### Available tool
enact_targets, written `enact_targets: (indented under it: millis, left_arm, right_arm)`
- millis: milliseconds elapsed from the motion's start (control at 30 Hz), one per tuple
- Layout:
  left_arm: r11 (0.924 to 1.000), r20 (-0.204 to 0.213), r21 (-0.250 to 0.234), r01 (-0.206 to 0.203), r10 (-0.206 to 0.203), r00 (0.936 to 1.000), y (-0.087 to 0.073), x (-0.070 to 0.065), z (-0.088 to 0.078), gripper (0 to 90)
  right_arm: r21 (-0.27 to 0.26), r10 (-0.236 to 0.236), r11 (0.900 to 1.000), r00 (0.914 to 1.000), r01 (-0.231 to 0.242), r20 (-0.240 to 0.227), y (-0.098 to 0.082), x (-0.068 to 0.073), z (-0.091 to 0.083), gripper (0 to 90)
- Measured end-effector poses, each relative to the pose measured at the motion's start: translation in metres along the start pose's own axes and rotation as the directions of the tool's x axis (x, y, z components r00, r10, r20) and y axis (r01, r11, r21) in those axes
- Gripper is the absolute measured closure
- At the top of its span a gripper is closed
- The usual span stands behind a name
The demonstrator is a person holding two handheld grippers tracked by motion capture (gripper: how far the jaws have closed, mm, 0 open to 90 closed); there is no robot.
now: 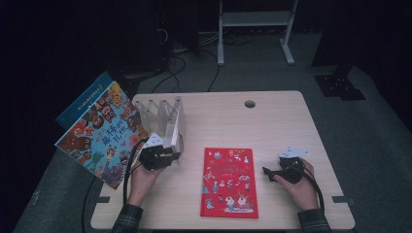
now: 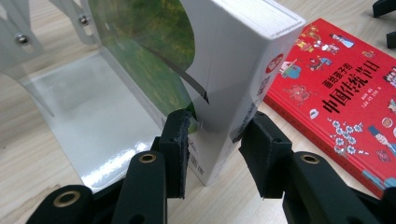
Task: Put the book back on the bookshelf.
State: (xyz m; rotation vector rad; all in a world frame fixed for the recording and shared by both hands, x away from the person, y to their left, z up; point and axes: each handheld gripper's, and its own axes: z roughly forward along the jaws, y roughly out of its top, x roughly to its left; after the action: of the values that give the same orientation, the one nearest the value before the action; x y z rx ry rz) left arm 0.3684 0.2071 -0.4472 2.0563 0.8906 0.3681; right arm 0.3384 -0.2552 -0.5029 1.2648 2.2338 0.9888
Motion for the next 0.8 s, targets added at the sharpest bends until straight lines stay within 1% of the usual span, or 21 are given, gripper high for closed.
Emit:
enact_targets:
  millis: [300, 500, 600, 800]
  left_arm:
    - [1.0, 0.007, -0.007, 0.005, -0.005, 1.0, -0.002, 0.003, -0.001, 61.3]
    - [1.0, 0.013, -0.006, -0.007, 0.007, 0.9999, -0.004, 0.004, -0.006, 61.0]
    - [1.0, 0.02, 0.001, -0.009, 0.009, 0.9998, -0.005, 0.004, -0.01, 58.2]
    - [0.9995, 0.026, 0.0, -0.031, 0.031, 0.9992, -0.006, 0.001, -0.018, 54.0]
  right_arm:
    - [0.0, -0.001, 1.0, 1.0, 0.001, 0.0, 0.0, 0.0, 0.0, 14.4]
    - [0.0, -0.001, 1.0, 1.0, 0.001, 0.0, 0.0, 0.0, 0.0, 14.4]
    - [0.0, -0.001, 1.0, 1.0, 0.001, 0.0, 0.0, 0.0, 0.0, 14.4]
    - [-0.002, -0.001, 1.0, 1.0, 0.001, 0.0, 0.0, 0.0, 0.0, 15.8]
